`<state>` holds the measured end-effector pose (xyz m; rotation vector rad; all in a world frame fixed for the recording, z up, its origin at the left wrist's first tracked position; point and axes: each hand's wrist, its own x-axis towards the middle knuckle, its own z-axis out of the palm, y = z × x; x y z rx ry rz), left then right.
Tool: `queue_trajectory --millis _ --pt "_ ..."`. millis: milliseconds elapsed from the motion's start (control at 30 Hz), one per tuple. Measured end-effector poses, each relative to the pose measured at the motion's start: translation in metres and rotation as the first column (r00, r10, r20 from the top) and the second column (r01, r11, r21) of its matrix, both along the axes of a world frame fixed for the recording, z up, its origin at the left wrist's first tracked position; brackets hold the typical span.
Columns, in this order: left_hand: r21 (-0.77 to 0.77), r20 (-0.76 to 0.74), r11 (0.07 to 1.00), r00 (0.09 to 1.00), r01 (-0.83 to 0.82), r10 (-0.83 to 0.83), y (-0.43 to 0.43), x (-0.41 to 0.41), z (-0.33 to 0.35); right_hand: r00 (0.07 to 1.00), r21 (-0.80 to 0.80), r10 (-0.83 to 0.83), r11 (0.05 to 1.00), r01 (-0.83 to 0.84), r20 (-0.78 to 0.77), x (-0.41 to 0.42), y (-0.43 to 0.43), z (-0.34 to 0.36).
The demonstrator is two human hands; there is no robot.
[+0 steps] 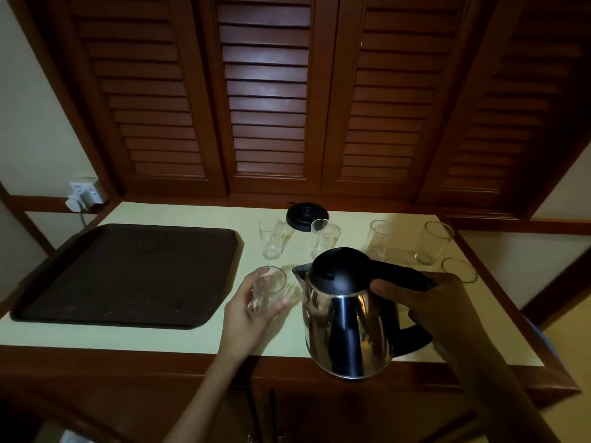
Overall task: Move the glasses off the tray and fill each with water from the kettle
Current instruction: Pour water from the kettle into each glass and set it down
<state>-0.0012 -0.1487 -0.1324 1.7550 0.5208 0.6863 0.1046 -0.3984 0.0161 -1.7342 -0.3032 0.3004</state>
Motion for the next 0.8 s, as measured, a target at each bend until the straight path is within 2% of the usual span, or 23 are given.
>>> queue_trajectory --millis 367,600,800 --pt "-0.004 0.024 0.999 0.999 0.043 -0.043 -0.019 -0.02 0.007 0.993 -0.109 0.117 0.988 -0.112 0.034 -0.005 0.006 0.008" --pt "0.03 -0.005 0.999 0.999 0.041 -0.041 -0.018 -0.021 0.011 0.991 -0.279 0.126 0.954 -0.112 0.032 0.0 0.007 0.016" --pt "0.056 -0.017 0.998 0.999 0.036 -0.035 -0.017 -0.021 0.015 0.987 -0.33 0.135 0.939 -0.1 0.083 -0.001 0.012 0.023"
